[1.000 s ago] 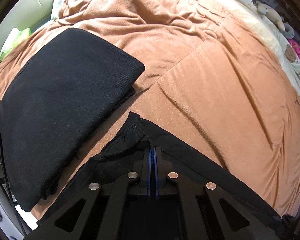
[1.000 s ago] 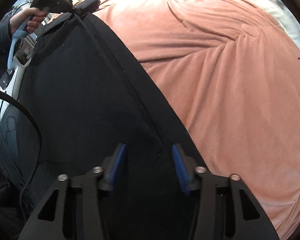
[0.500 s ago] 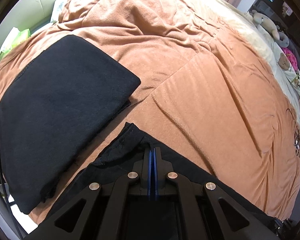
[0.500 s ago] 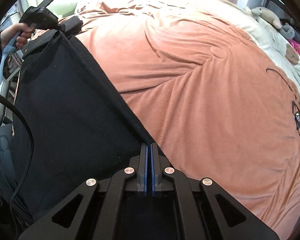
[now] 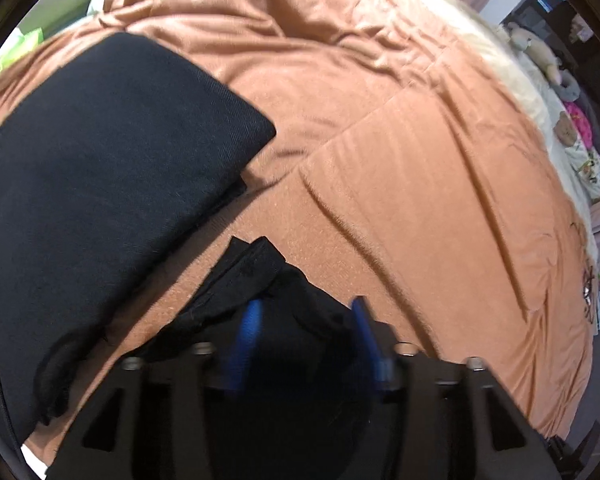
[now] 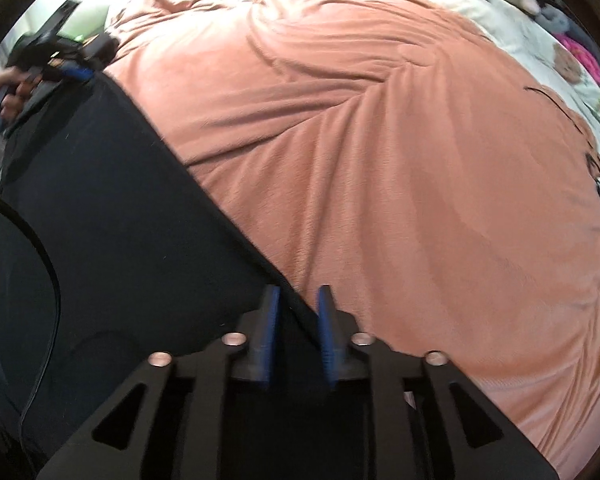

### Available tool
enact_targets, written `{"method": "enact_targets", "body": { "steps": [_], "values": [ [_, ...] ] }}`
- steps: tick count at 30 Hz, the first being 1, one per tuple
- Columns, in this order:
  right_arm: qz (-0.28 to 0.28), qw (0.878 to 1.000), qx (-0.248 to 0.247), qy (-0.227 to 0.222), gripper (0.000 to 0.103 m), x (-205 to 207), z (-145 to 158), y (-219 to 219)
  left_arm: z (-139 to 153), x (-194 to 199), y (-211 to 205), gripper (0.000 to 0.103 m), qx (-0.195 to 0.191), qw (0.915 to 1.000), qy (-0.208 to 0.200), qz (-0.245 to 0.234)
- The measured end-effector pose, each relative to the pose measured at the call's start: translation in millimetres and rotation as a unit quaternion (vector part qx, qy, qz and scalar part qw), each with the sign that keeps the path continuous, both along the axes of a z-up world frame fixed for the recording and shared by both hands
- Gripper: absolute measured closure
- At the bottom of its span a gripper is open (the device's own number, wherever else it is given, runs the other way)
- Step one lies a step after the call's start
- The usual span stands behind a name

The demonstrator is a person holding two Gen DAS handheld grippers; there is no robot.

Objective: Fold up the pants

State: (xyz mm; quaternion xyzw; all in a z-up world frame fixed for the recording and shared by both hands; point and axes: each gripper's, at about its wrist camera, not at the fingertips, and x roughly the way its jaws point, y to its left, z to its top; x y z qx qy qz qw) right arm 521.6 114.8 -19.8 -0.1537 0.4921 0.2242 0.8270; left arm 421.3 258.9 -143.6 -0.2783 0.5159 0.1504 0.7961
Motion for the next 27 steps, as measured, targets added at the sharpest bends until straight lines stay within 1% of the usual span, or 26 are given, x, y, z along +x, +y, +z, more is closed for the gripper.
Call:
{"method": "enact_targets", "body": {
  "steps": [1, 2, 7, 13, 17, 22, 24, 27],
  "values": [
    [-0.005, 1.0, 0.009, -0.004, 0.061, -2, 5, -2, 6, -5, 0, 0.046, 0.003, 1.0, -0.007, -0.001],
    [-0.007, 1.0, 0.021, -0.01, 0.056, -5, 10, -4, 11, -10, 0, 0.046, 0.001, 0.9999, -0.012, -0.003],
    [-0.023, 0.998, 0.045, -0.025, 0.055, -28, 29, -6, 35, -46, -3, 0.046, 0.007, 0.9992, -0.038, -0.011],
    [-0.033, 0.996, 0.067, -0.054, 0.055, -71, 47, -10, 49, -87, -8, 0.046, 0.01, 0.9984, -0.053, -0.018],
    [-0.048, 0.994, 0.074, -0.064, 0.055, -91, 51, -13, 53, -108, -7, 0.046, 0.007, 0.998, -0.062, -0.013],
    [-0.06, 0.992, 0.103, -0.045, 0.055, -111, 54, -20, 53, -139, -7, 0.046, -0.002, 0.9971, -0.075, -0.013],
    [-0.066, 0.991, 0.104, -0.055, 0.055, -121, 57, -22, 51, -152, -7, 0.046, -0.013, 0.9964, -0.083, -0.013],
    [-0.077, 0.989, 0.111, -0.055, 0.055, -134, 58, -24, 50, -168, -7, 0.046, -0.026, 0.9951, -0.095, -0.014]
  ]
}}
